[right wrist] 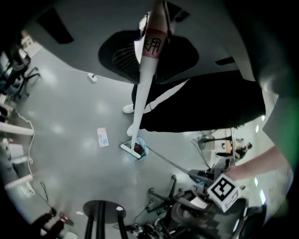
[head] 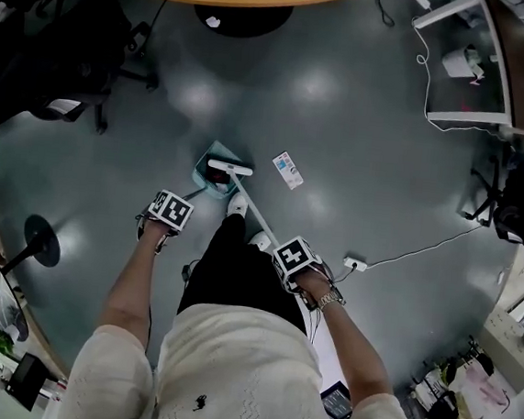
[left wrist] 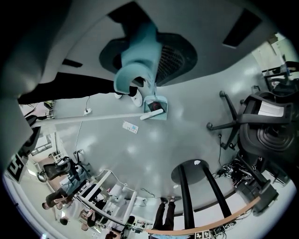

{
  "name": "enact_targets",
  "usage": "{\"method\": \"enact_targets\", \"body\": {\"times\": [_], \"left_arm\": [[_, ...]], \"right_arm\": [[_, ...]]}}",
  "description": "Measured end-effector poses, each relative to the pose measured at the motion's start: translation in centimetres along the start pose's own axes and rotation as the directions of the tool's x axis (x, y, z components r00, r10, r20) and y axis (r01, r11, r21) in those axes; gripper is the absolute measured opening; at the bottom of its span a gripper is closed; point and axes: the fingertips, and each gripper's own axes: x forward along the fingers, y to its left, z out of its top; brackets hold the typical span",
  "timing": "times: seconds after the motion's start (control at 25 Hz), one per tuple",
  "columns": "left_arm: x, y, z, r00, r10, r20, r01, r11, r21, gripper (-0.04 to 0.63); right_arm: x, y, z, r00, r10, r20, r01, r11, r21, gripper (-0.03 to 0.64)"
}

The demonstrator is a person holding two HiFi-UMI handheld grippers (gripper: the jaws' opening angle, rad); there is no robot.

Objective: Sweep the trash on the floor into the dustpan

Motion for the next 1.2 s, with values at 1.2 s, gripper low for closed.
{"method": "enact_targets", "body": {"times": [1.2], "left_arm": [[-1.1, -1.0, 18.1, 0.986, 0.130, -0.101, -0.002, 0.622, 0.783, 0.092]], "right_arm": [[5.6, -7.9, -16.2, 0.948, 0.108, 0.300, -0.316, 0.441, 0.840, 0.115]]}}
